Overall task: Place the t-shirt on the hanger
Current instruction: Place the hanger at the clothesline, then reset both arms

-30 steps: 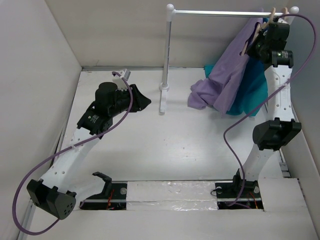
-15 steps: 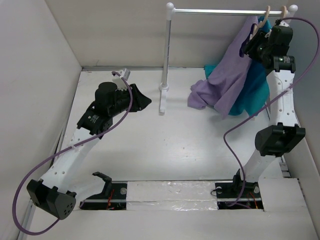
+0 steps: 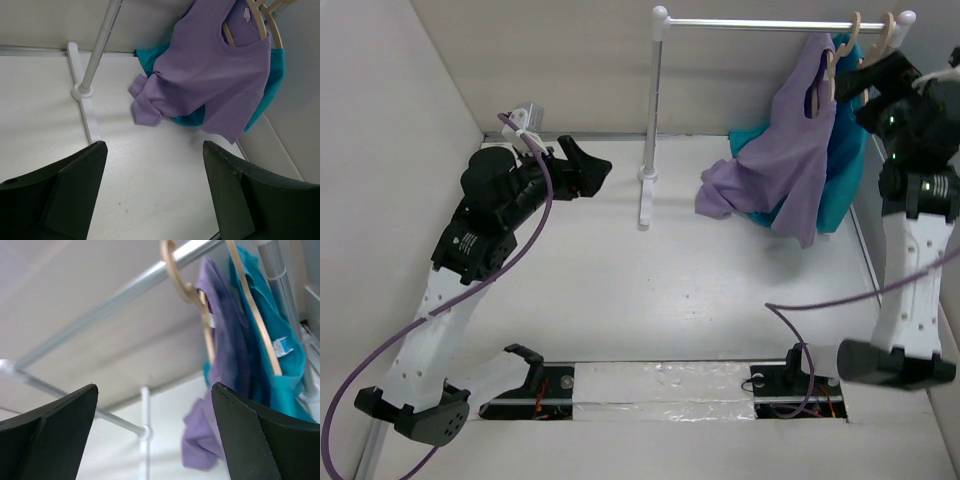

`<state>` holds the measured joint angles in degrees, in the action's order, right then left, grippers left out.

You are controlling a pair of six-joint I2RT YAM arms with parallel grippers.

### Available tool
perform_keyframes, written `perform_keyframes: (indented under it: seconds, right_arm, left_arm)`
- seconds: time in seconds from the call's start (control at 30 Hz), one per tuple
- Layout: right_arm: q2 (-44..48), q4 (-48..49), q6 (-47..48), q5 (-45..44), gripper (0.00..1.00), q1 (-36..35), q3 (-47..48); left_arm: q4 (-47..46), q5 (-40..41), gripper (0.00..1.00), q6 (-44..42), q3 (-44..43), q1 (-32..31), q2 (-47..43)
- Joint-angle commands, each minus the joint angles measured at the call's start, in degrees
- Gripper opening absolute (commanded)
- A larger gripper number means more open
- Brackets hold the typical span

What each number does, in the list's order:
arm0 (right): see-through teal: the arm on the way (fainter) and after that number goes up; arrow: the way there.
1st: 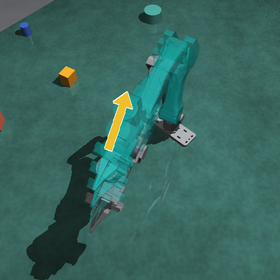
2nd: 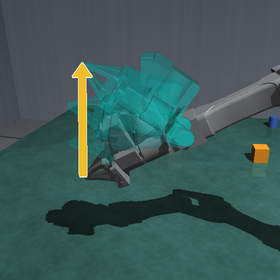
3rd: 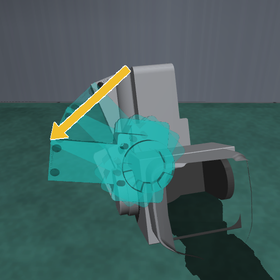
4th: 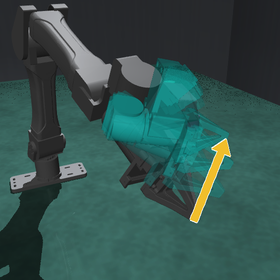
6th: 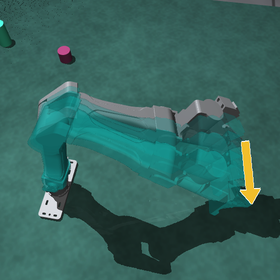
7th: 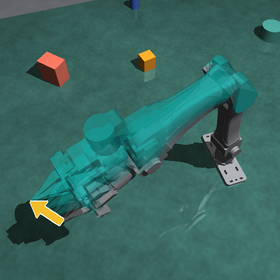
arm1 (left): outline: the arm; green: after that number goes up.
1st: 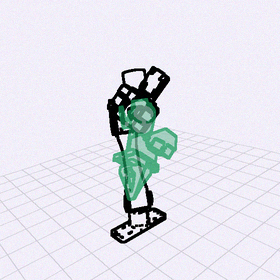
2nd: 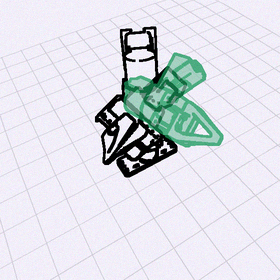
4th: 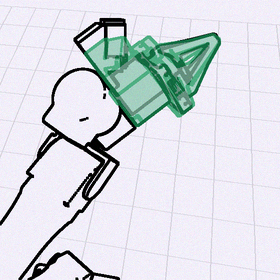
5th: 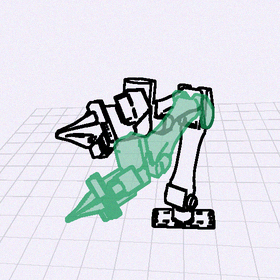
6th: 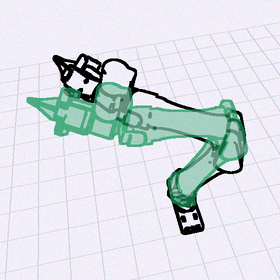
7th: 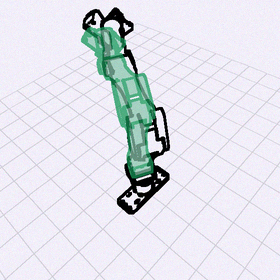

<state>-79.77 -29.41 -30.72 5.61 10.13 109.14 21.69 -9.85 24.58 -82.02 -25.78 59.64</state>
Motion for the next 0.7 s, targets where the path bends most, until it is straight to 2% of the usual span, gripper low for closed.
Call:
perform_keyframes:
  seconds: [0.0,0.03,0.07,0.13,0.17,0.3,0.4,0.6,0.63,0.67]
  right_arm:
    - [12.76,11.36,-7.41,0.1,1.0,-0.81,-14.0]
    - [15.32,17.48,-8.56,1.85,1.0,-2.55,-17.7]
    - [18.74,19.02,-9.79,5.08,1.0,-3.62,-20.61]
    - [20.26,19.91,-10.93,7.04,1.0,-6.69,-24.32]
    - [20.79,21.05,-11.72,12.62,1.0,-9.84,-25.81]
    - [22.28,19.75,-10.6,23.12,1.0,-19.34,-31.26]
    - [26.05,17.02,-8.39,22.7,1.0,-26.71,-35.92]
    - [31.25,13.94,-7.25,23.3,1.0,-28.85,-35.93]
    - [31.34,13.77,-6.81,23.48,1.0,-29.46,-34.8]
    - [31.43,13.59,-6.29,23.49,1.0,-29.47,-34.18]
  left_arm:
    - [0.54,2.2,0.74,0.29,-2.0,-0.06,0.13]
    - [0.72,3.24,0.75,1.08,-2.44,-0.06,0.04]
    - [0.72,3.86,0.75,1.69,-2.62,-0.06,-0.05]
    - [0.37,6.05,0.76,2.66,-1.4,-0.06,-1.36]
    - [0.19,7.02,0.79,3.28,-0.78,-0.06,-2.06]
    - [1.95,14.76,0.83,4.25,-0.16,-0.06,-5.22]
    - [1.16,16.0,0.84,4.6,1.51,-0.06,-6.9]
    - [-1.21,12.57,0.84,5.83,2.74,-0.06,-6.9]
    - [-1.82,12.75,0.86,6.96,2.65,-0.06,-6.73]
    - [-2.09,12.75,0.93,7.24,2.3,-0.06,-6.55]
